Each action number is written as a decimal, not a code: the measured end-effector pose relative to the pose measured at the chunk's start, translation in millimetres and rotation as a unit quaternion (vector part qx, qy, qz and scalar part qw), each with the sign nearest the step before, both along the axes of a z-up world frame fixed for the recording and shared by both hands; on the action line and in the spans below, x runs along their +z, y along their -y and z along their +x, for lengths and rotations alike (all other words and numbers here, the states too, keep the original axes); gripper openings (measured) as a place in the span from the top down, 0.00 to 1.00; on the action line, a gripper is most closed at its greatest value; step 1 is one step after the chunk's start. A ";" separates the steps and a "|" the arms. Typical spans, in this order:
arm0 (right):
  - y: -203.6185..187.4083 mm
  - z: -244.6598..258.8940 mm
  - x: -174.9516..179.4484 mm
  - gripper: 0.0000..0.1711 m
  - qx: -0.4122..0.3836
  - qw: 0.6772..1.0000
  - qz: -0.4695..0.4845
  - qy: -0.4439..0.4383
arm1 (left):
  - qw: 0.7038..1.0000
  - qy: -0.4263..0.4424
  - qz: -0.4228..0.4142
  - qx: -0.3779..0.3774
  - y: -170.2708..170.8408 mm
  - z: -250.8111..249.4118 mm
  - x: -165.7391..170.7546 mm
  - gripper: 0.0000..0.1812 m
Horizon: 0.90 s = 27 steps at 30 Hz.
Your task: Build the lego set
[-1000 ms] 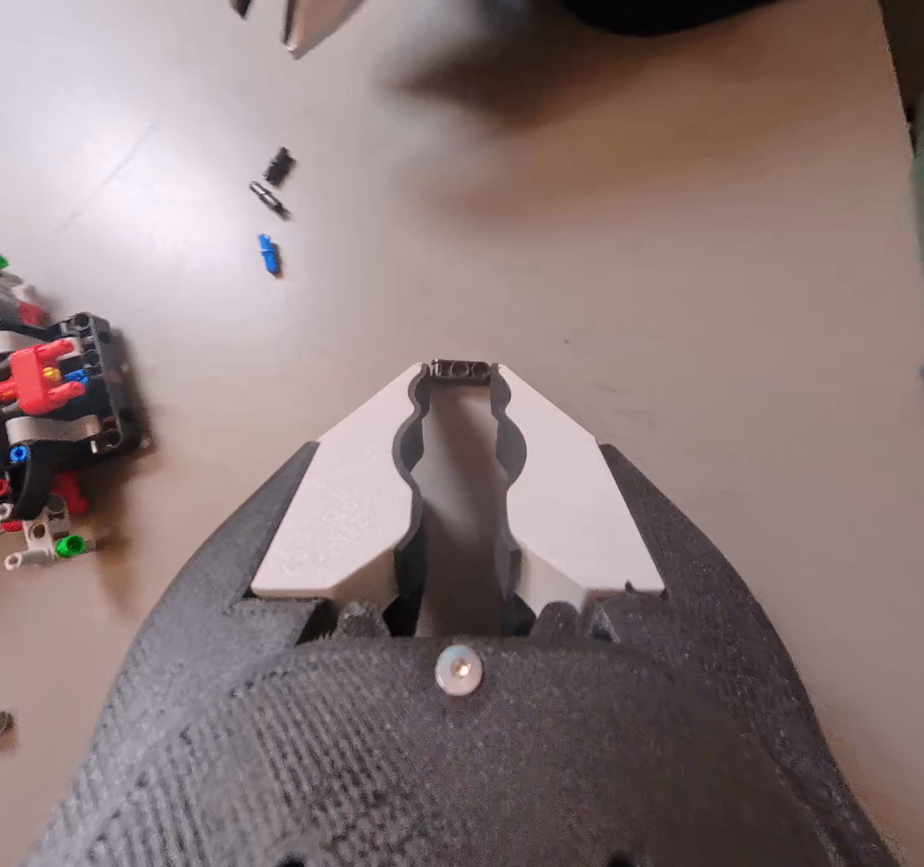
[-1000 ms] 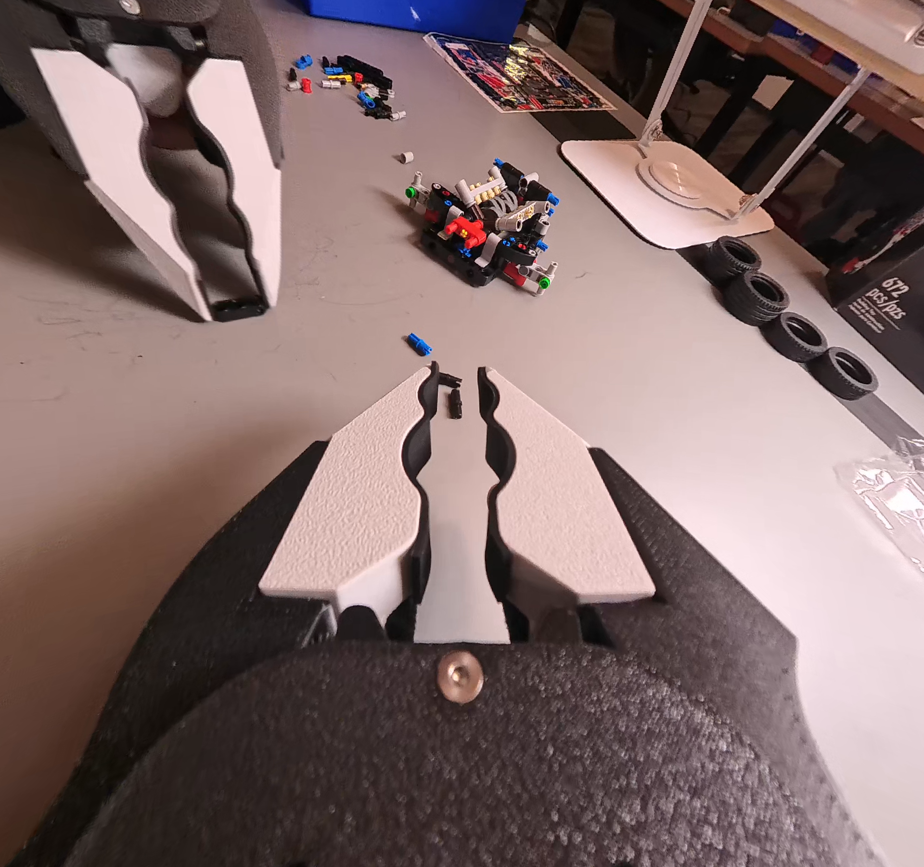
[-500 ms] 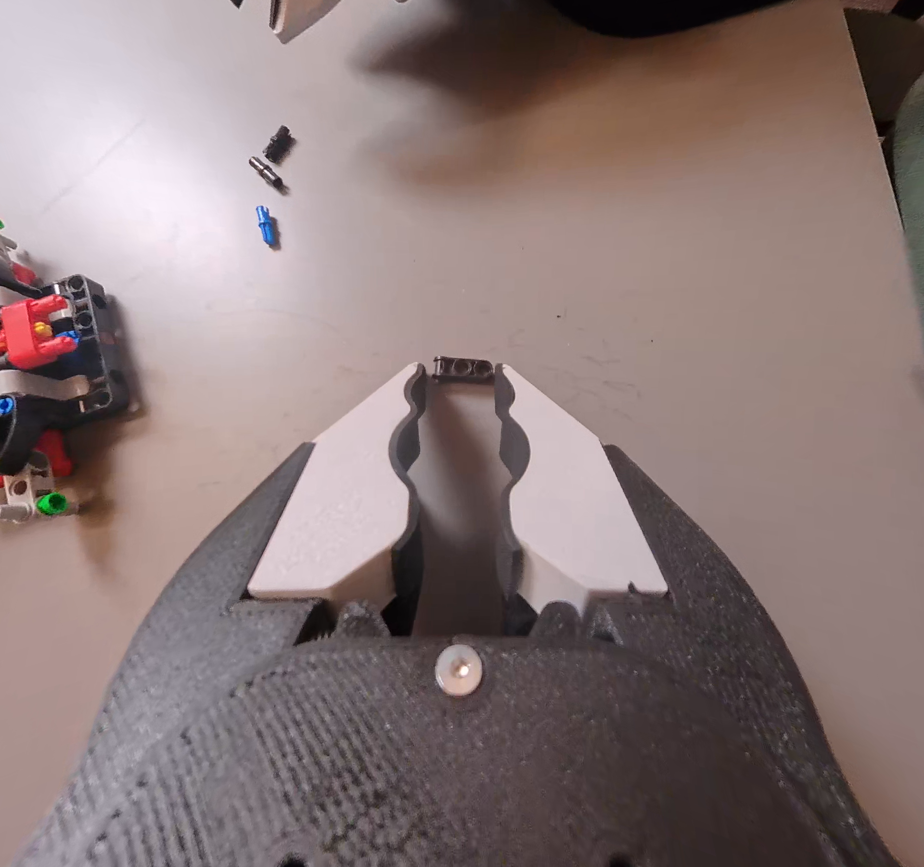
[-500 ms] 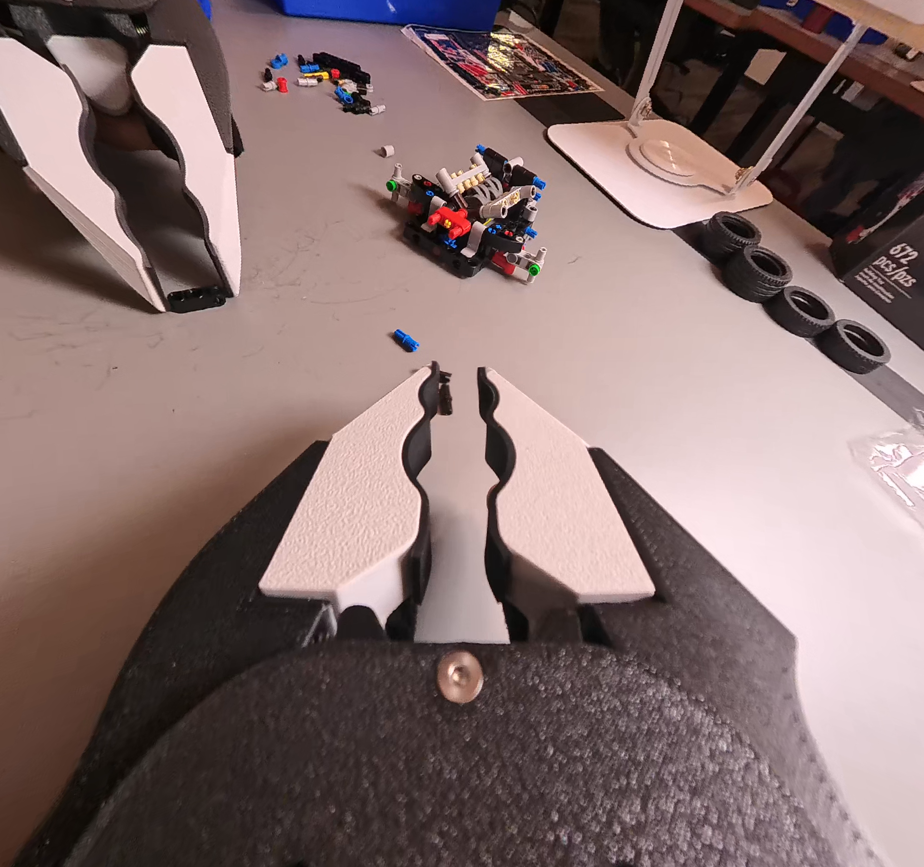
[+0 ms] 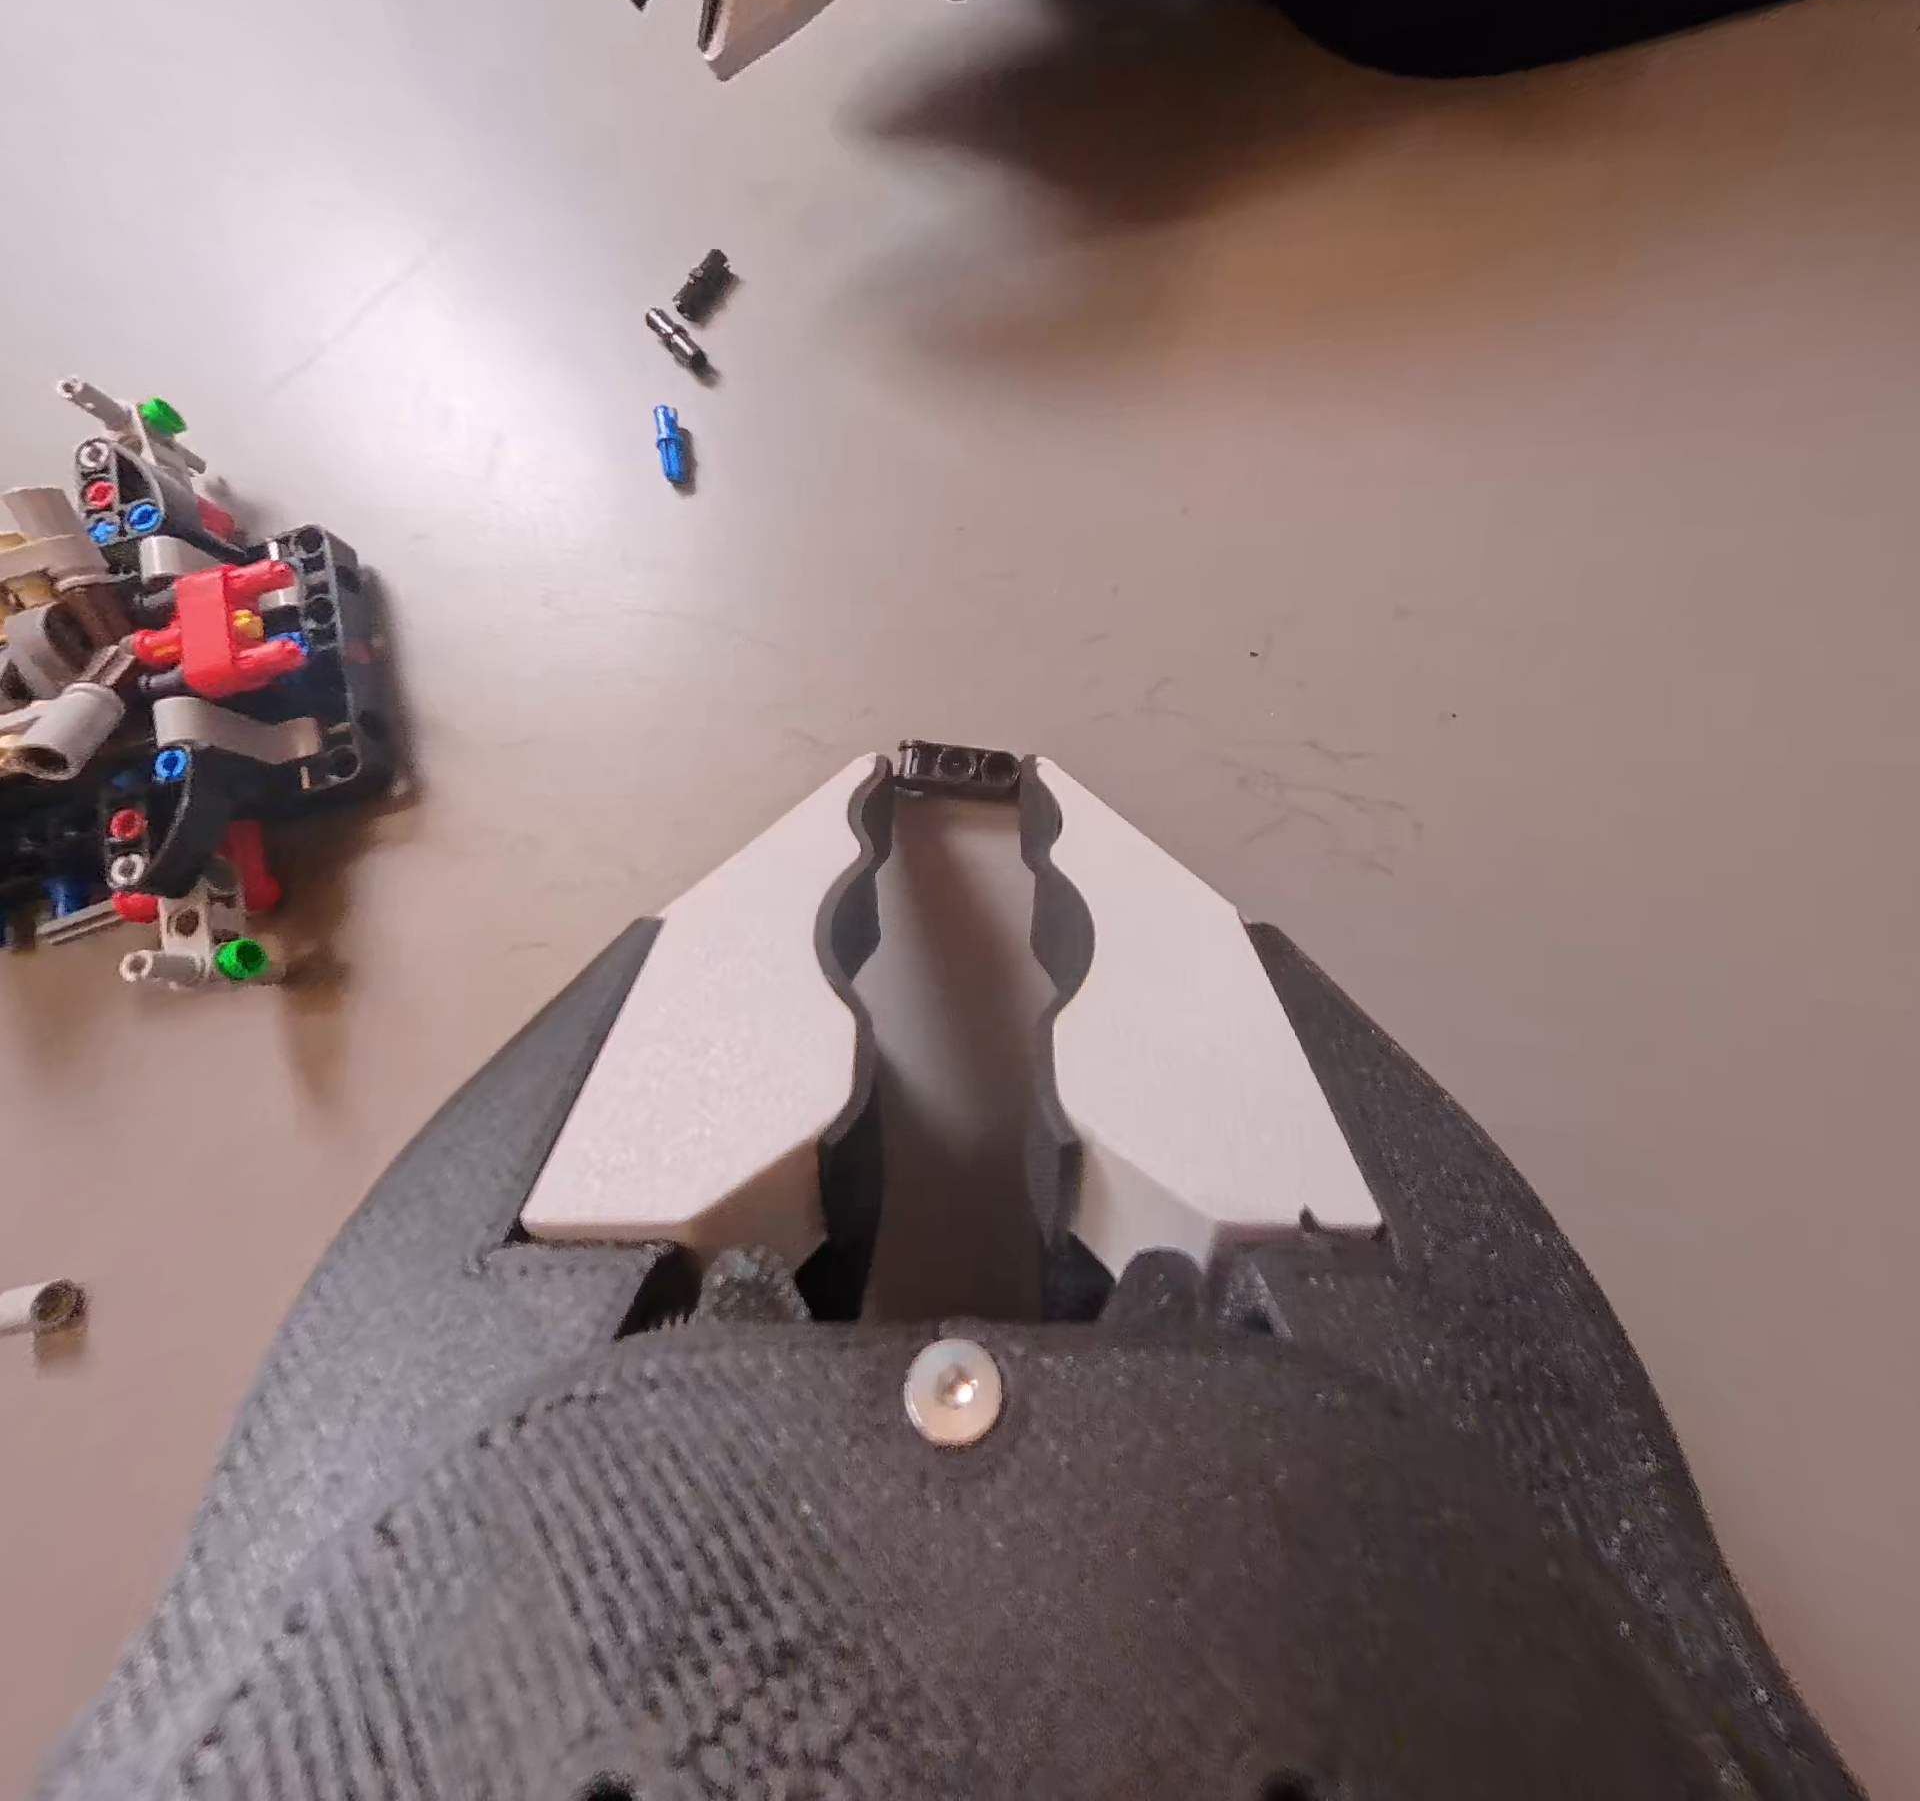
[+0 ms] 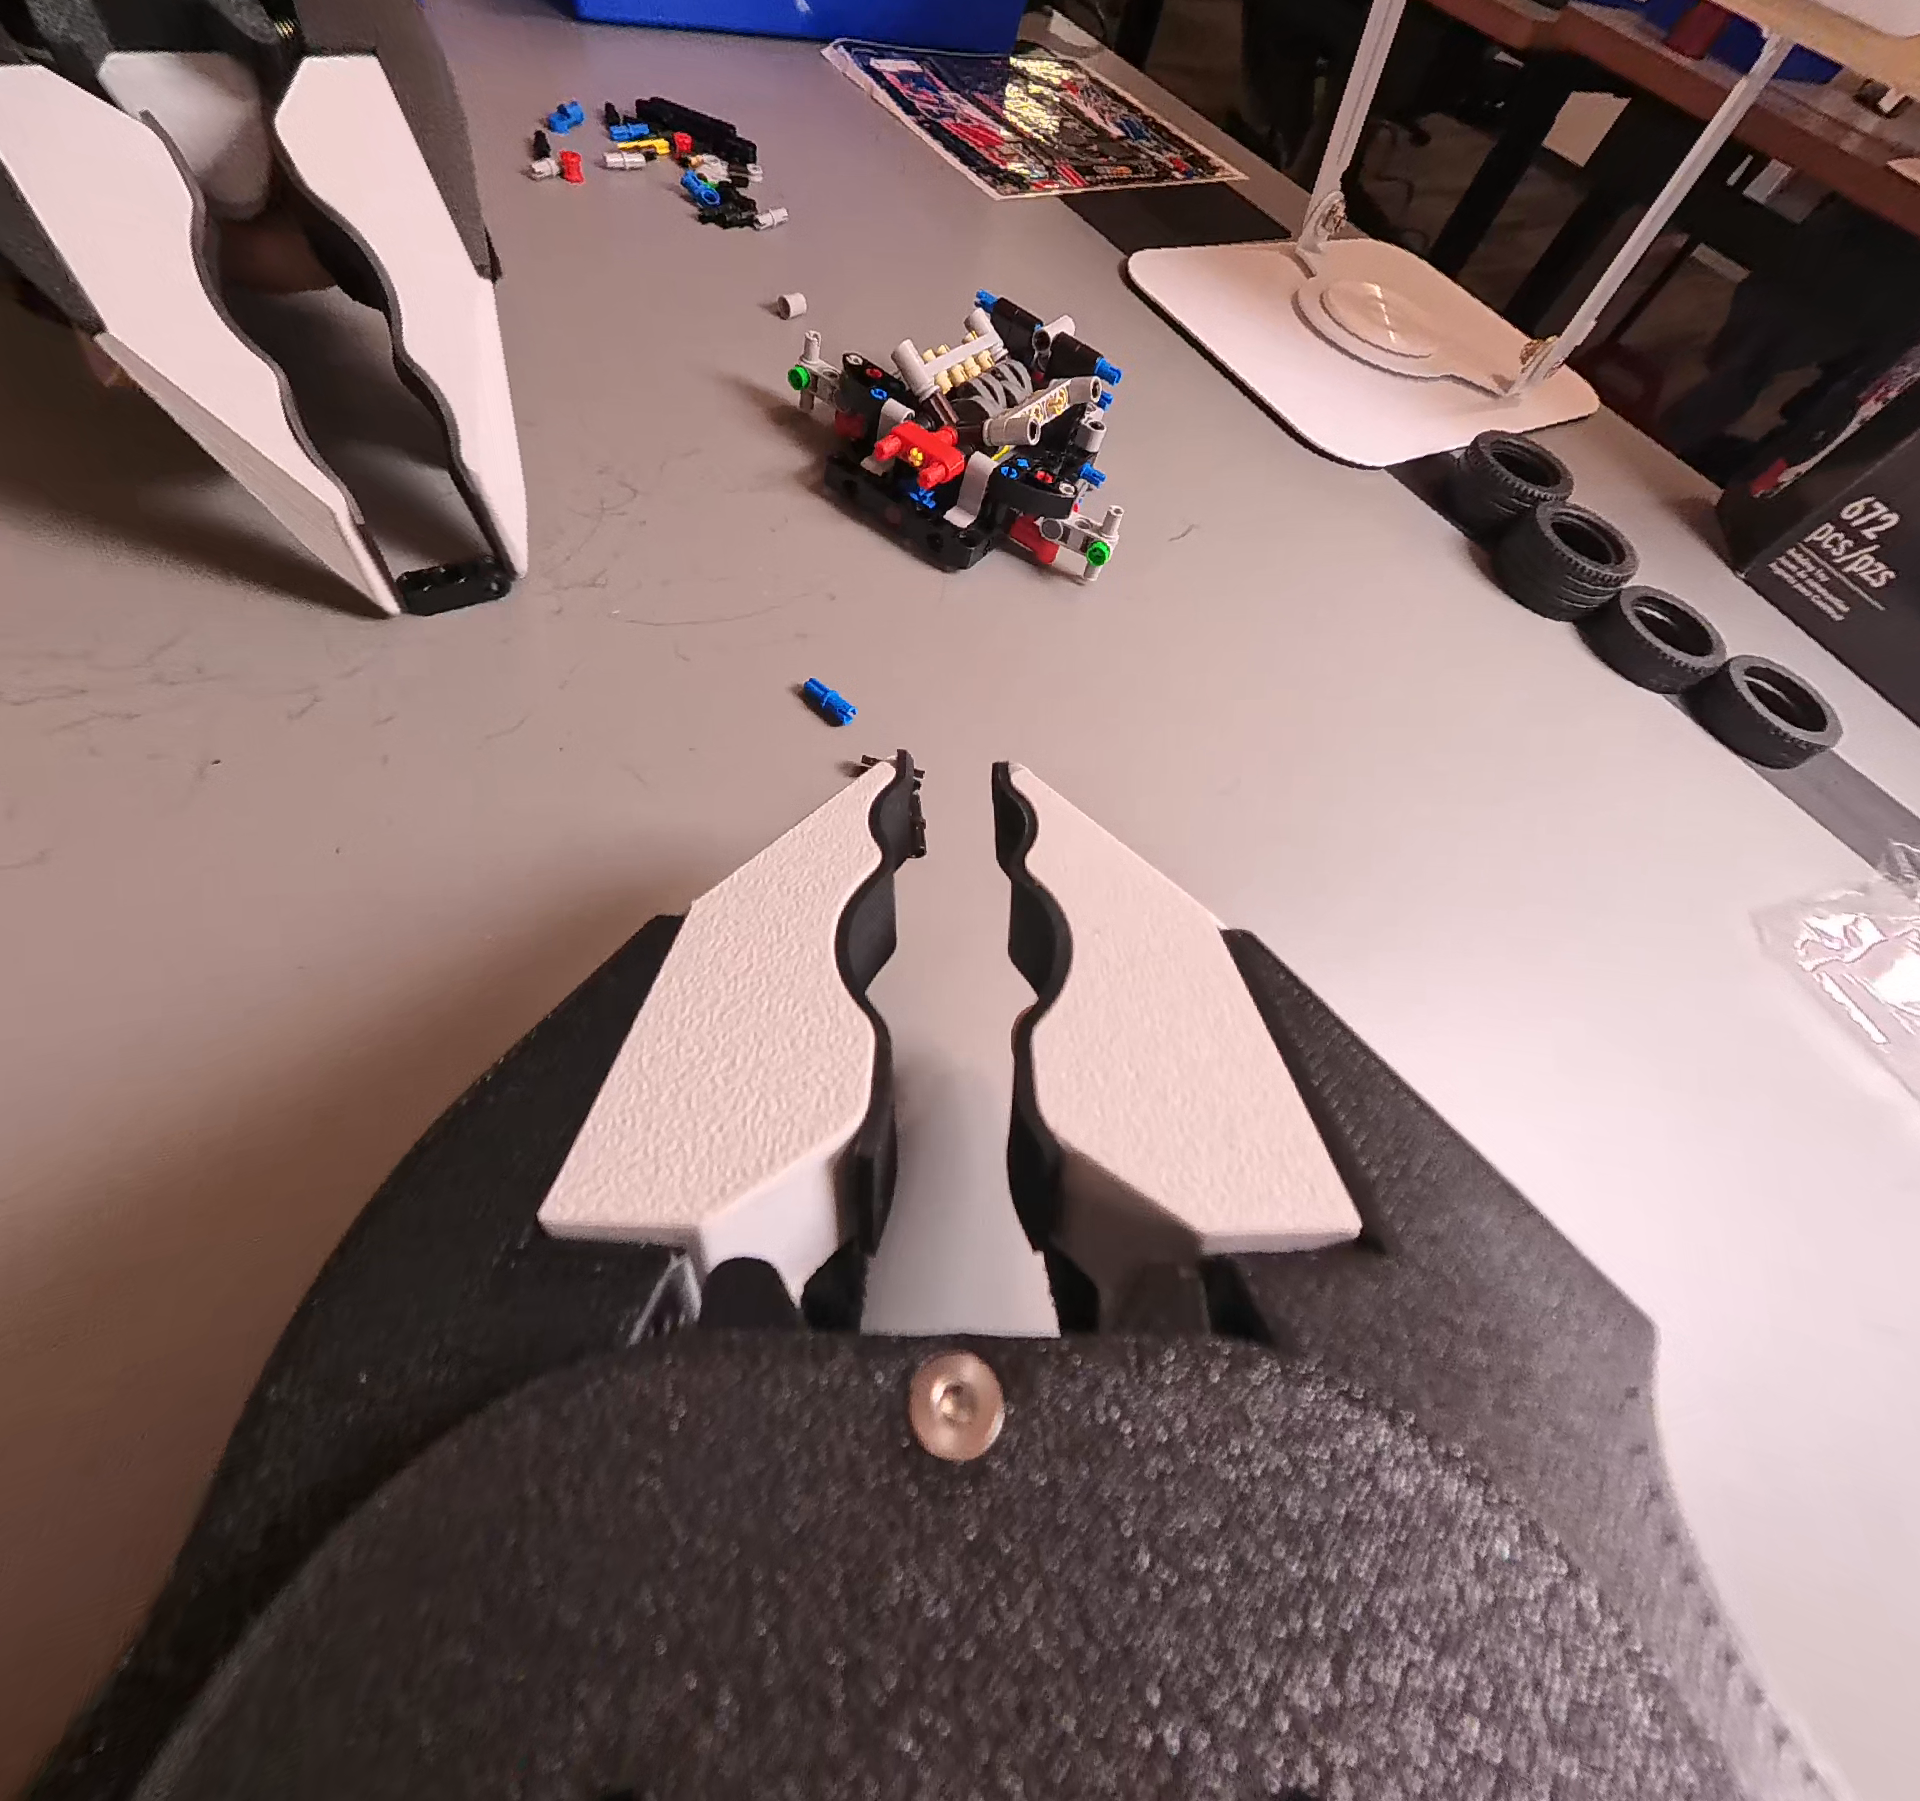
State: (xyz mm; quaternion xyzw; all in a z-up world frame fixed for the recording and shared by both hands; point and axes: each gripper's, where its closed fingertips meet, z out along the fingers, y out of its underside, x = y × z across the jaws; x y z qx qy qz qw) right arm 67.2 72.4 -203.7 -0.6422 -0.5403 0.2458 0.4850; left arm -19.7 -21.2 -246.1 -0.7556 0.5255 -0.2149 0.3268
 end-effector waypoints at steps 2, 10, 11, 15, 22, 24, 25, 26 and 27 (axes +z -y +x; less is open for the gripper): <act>-0.5 0.1 -0.1 0.92 -0.001 1.000 -0.003 -0.001 | 1.000 0.002 0.003 0.008 -3.3 -2.4 0.1 0.87; -3.4 -0.1 -6.7 0.90 0.002 0.999 -0.039 0.012 | 0.999 0.011 0.003 0.037 -13.6 -11.4 2.4 0.85; -4.1 -1.5 -6.7 0.90 0.005 0.999 -0.042 0.013 | 0.999 0.013 0.001 0.037 -13.7 -11.8 2.5 0.85; -9.2 -11.5 1.3 0.89 0.025 0.998 -0.042 0.033 | 0.999 0.021 -0.005 0.031 -11.3 -12.0 3.6 0.85; -2.3 -26.4 2.7 0.86 0.129 0.981 -0.084 0.118 | 0.999 0.014 -0.007 0.030 -10.5 -12.6 0.1 0.88; 0.7 -23.2 -8.7 0.86 0.136 0.977 -0.089 0.140 | 0.999 0.010 0.000 0.036 -12.2 -13.9 0.1 0.91; 3.5 -20.6 -14.5 0.86 0.139 0.975 -0.089 0.147 | 0.999 0.008 0.004 0.039 -13.5 -14.9 0.2 0.92; 5.4 -17.8 -19.5 0.86 0.138 0.975 -0.089 0.152 | 0.999 0.008 0.006 0.040 -14.1 -15.4 0.2 0.92; 7.2 -14.4 -24.1 0.86 0.136 0.974 -0.092 0.158 | 0.999 0.009 0.005 0.040 -14.5 -15.3 0.1 0.92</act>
